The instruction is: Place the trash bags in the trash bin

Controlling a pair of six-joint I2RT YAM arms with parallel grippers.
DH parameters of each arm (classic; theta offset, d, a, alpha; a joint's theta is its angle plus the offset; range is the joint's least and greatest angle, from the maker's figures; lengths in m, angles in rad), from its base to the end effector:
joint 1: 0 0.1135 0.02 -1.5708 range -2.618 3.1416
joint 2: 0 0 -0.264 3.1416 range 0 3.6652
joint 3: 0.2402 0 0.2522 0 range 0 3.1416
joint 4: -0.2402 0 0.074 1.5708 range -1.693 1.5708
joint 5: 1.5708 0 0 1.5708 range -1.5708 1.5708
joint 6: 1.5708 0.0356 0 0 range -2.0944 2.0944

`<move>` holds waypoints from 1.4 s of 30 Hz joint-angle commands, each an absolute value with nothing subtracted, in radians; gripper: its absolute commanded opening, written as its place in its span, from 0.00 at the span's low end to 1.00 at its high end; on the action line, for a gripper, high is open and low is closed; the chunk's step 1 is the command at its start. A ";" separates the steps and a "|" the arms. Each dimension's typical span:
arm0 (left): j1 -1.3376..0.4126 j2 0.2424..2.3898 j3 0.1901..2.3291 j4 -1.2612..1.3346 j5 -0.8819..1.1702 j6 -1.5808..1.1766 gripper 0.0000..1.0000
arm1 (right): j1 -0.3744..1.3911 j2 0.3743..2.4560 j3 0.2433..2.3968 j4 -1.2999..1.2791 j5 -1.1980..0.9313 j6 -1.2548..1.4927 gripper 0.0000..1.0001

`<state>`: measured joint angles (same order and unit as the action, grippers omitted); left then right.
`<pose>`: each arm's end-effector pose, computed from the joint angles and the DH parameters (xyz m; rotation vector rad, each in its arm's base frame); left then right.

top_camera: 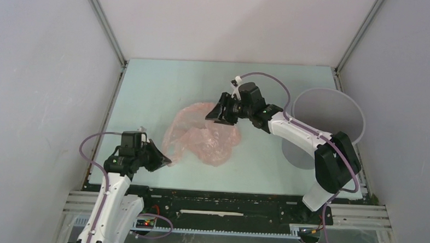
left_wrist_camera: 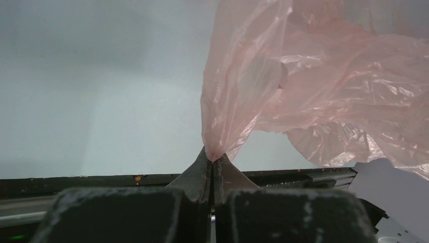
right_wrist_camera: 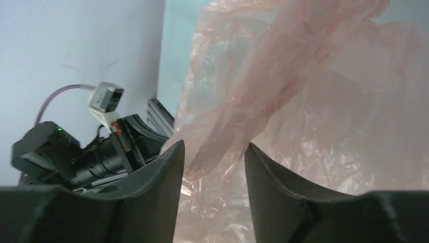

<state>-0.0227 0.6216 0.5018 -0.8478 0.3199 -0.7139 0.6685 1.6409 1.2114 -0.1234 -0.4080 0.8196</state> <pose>0.1166 -0.0138 0.2088 -0.7606 2.4989 -0.6848 0.2871 0.2447 0.2734 -0.0931 2.3649 1.2464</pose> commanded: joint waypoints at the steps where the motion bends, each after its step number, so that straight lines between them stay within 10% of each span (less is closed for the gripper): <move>1: -0.015 0.623 0.583 -0.837 0.359 -0.674 0.00 | 0.683 1.647 1.244 0.145 -0.513 0.861 0.49; 6: -0.015 0.626 0.629 -0.864 0.356 -0.669 0.04 | 0.710 1.625 1.289 0.131 -0.565 0.751 0.03; 11: -0.015 0.645 0.808 -1.018 0.251 -0.659 0.67 | 0.801 1.503 1.395 -0.288 -0.304 0.277 0.00; 15: -0.015 0.620 0.986 -1.115 0.171 -0.687 0.88 | 0.860 1.407 1.353 -0.373 -0.149 -0.001 0.00; 28: -0.015 0.641 1.311 -1.107 0.156 -0.949 0.93 | 0.893 1.283 1.288 -0.401 -0.157 -0.252 0.00; 32: -0.031 0.734 1.215 -0.832 0.429 -1.095 0.89 | 0.910 1.280 1.284 -0.401 -0.190 -0.250 0.00; 42: -0.415 1.014 1.226 -0.622 0.292 -1.237 0.88 | 0.992 1.289 1.281 -0.374 -0.174 -0.222 0.00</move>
<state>-0.3569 0.9653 1.2133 -0.7097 0.3386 -1.1503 0.9565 1.3071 1.2793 -0.4072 -0.1917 -0.2222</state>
